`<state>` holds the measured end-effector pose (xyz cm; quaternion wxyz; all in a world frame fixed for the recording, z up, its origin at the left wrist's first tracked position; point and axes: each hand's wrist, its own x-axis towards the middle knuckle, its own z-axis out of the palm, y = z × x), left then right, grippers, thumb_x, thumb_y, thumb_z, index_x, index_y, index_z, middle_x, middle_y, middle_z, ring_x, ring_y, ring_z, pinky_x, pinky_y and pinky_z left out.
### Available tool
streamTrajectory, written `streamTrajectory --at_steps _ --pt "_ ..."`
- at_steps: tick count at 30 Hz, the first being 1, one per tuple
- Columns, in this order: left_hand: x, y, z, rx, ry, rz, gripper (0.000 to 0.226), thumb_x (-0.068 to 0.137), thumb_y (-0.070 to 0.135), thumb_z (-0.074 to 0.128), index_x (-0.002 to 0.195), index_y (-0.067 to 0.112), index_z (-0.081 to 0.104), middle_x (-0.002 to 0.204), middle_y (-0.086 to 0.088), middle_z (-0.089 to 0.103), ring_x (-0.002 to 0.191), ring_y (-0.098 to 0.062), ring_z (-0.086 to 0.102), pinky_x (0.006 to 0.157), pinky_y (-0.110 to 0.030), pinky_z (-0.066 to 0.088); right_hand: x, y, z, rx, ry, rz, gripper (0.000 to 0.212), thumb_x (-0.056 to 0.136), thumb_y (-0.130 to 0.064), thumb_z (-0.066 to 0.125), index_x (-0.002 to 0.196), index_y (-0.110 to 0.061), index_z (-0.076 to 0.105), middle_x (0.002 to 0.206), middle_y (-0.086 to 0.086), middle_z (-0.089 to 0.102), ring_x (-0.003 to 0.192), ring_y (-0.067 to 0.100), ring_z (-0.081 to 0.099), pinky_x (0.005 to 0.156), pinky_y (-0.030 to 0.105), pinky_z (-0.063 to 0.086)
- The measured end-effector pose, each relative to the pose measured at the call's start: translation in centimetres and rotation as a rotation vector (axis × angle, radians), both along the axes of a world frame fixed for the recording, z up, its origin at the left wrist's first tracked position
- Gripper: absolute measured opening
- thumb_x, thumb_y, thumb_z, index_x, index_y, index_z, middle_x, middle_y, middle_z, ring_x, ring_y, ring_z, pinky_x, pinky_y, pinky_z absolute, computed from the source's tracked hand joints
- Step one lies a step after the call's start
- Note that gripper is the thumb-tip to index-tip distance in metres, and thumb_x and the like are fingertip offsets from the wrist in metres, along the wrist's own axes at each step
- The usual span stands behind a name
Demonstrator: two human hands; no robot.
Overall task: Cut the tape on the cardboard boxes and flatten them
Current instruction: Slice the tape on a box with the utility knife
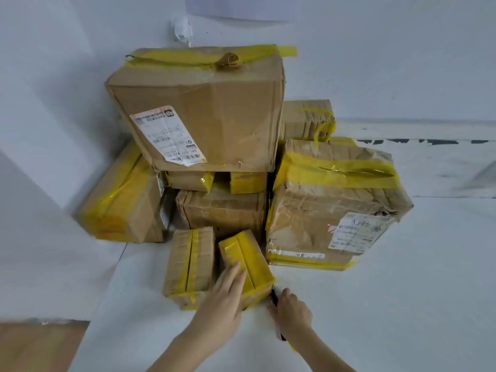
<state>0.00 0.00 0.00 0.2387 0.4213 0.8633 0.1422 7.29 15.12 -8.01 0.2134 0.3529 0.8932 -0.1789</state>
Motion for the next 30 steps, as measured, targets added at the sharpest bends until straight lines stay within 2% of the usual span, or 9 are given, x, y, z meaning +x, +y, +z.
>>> streamTrajectory --at_steps 5,7,9,13,18,21,23,26,30 --pt "-3.9 0.9 -0.2 -0.082 0.334 -0.226 0.085 0.09 -0.002 0.043 0.148 0.024 -0.014 0.139 0.013 -0.04 0.141 -0.014 -0.023 0.11 -0.025 -0.013 -0.4 1.2 0.8 -0.124 -0.113 0.03 0.031 0.091 -0.032 0.046 0.115 -0.014 0.052 0.116 0.003 0.058 0.112 0.023 0.056 0.077 0.027 0.044" --pt "-4.6 1.4 -0.2 -0.168 0.435 -0.343 0.095 0.086 -0.003 0.053 0.148 0.024 -0.015 0.144 0.011 -0.036 0.142 -0.016 -0.022 0.114 -0.031 -0.009 0.6 2.1 1.6 -0.233 -0.145 0.072 0.013 0.087 -0.027 0.047 0.086 -0.014 0.052 0.089 0.001 0.056 0.096 0.023 0.058 0.062 0.022 0.04" --pt "-5.2 2.1 0.3 -0.251 0.498 -0.406 0.099 0.084 -0.007 0.054 0.148 0.024 -0.015 0.153 0.007 -0.028 0.143 -0.018 -0.016 0.117 -0.038 -0.002 2.1 3.6 2.3 -0.352 -0.117 0.052 0.019 0.086 -0.019 0.045 0.067 -0.014 0.042 0.067 -0.002 0.049 0.07 0.02 0.056 0.047 0.019 0.037" --pt "-5.8 3.7 0.7 -0.281 0.554 -0.464 0.102 0.079 -0.018 0.049 0.149 0.026 -0.011 0.156 0.008 -0.02 0.141 -0.024 0.008 0.11 -0.04 0.024 6.9 6.6 3.8 -0.724 -0.029 -0.178 0.012 0.087 -0.006 0.043 0.076 -0.012 0.042 0.06 0.004 0.059 0.047 0.014 0.061 0.047 0.024 0.05" --pt "-6.3 4.9 0.9 -0.328 0.614 -0.512 0.095 0.085 0.0 0.058 0.15 0.028 -0.006 0.158 0.006 0.0 0.137 -0.024 0.016 0.109 -0.038 0.023 12.9 10.0 4.9 -0.623 0.042 -0.113 0.017 0.087 -0.003 0.051 0.087 -0.019 0.055 0.068 -0.008 0.056 0.052 -0.007 0.055 0.056 0.009 0.042" --pt "-5.5 5.8 1.3 -0.292 0.472 -0.5 0.1 0.077 0.05 0.067 0.15 0.031 0.001 0.146 0.005 0.016 0.134 -0.022 0.013 0.114 -0.038 0.015 15.9 11.6 5.7 -0.668 0.128 -0.209 0.02 0.088 0.003 0.048 0.094 -0.014 0.055 0.058 -0.007 0.063 0.051 0.001 0.059 0.054 0.012 0.042" --pt "-3.8 6.5 1.2 -0.221 0.303 -0.417 0.104 0.071 0.066 0.063 0.149 0.034 0.003 0.134 0.007 0.018 0.129 -0.019 0.016 0.109 -0.035 0.023 17.4 12.2 6.2 -0.714 0.199 -0.294 0.02 0.089 0.007 0.045 0.097 -0.009 0.054 0.052 -0.002 0.063 0.048 0.009 0.06 0.054 0.016 0.045" --pt "-1.0 7.7 0.7 -0.03 0.025 -0.227 0.107 0.066 0.067 0.068 0.148 0.035 0.006 0.121 0.015 0.012 0.121 -0.012 0.028 0.096 -0.025 0.037 18.5 12.4 7.1 -0.737 0.332 -0.369 0.02 0.09 0.009 0.043 0.102 -0.005 0.053 0.052 0.009 0.06 0.046 0.022 0.059 0.051 0.025 0.046" --pt "1.2 8.3 -0.8 0.262 -0.119 -0.023 0.104 0.06 0.052 0.081 0.141 0.033 0.018 0.123 0.016 0.014 0.118 -0.004 0.032 0.095 -0.013 0.032 17.8 12.1 8.4 -0.694 0.501 -0.425 0.01 0.097 -0.008 0.046 0.098 -0.005 0.056 0.045 0.007 0.05 0.04 0.024 0.055 0.044 0.024 0.041"
